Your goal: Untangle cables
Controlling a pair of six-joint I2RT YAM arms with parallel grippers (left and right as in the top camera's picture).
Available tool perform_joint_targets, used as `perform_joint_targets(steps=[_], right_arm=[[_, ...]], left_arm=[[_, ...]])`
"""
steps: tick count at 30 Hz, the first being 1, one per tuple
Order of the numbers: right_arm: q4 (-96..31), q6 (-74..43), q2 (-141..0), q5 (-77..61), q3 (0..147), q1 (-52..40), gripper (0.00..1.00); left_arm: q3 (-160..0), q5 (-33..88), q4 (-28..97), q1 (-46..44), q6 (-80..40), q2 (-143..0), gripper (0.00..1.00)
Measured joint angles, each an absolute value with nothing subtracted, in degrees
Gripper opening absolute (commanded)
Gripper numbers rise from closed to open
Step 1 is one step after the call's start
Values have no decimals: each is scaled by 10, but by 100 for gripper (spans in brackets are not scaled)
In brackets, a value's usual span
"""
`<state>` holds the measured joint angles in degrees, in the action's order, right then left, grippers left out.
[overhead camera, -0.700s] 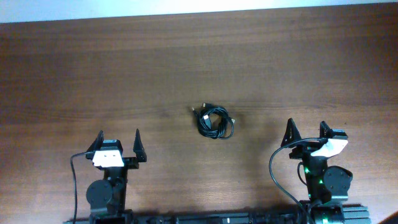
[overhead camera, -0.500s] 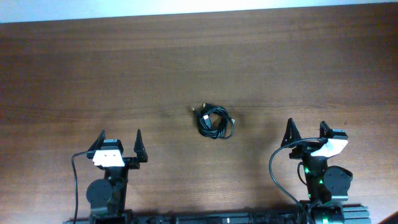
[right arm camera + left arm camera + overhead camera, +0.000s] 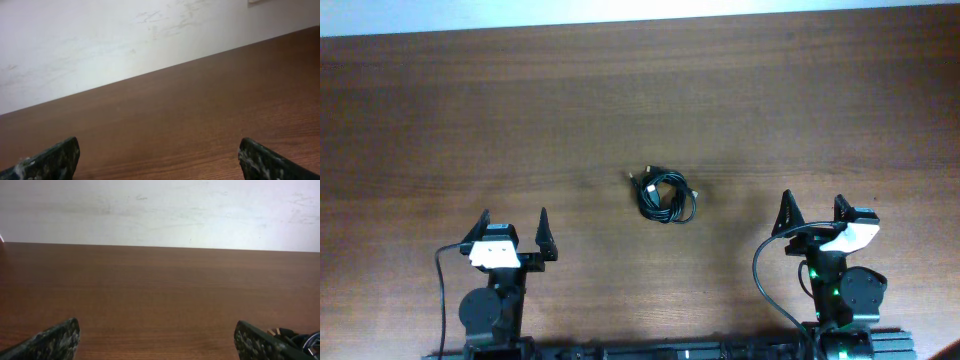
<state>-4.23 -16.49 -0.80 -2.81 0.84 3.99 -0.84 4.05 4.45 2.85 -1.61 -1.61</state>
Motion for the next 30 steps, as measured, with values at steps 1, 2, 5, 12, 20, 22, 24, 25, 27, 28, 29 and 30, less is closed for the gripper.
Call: perform_joint_targets(steps=[1, 2, 5, 12, 20, 22, 24, 25, 27, 28, 29, 30], right_arm=[[-42, -165, -8, -28, 8, 40, 98], [-42, -165, -8, -28, 8, 40, 98], [-42, -165, -8, -28, 8, 40, 98], [-42, -165, -8, -28, 8, 40, 98], [-42, -165, -7, -28, 8, 40, 98], [-43, -165, -7, -28, 8, 40, 98], [-42, -165, -7, -28, 8, 40, 98], [-42, -165, -6, -28, 8, 40, 99], [-42, -165, -6, -28, 8, 40, 98], [-42, -165, -6, -28, 8, 40, 98], [-42, -165, -4, -27, 8, 40, 98], [-42, -165, -6, -26, 8, 40, 98]], left_arm=[[-8, 41, 44, 29, -16, -16, 99], [-8, 41, 44, 29, -16, -16, 99], [-8, 41, 44, 29, -16, -16, 99], [-8, 41, 44, 29, -16, -16, 99], [-12, 114, -78, 29, -22, -19, 99], [-45, 133, -31, 29, -26, -25, 99], [-102, 137, 7, 29, -27, -51, 99], [-124, 137, 18, 29, -27, -65, 99], [-200, 140, 49, 29, -27, -155, 99], [-271, 157, 67, 29, -27, -253, 99], [-306, 182, 96, 29, -29, -302, 99], [-357, 217, 107, 26, -29, -373, 99]])
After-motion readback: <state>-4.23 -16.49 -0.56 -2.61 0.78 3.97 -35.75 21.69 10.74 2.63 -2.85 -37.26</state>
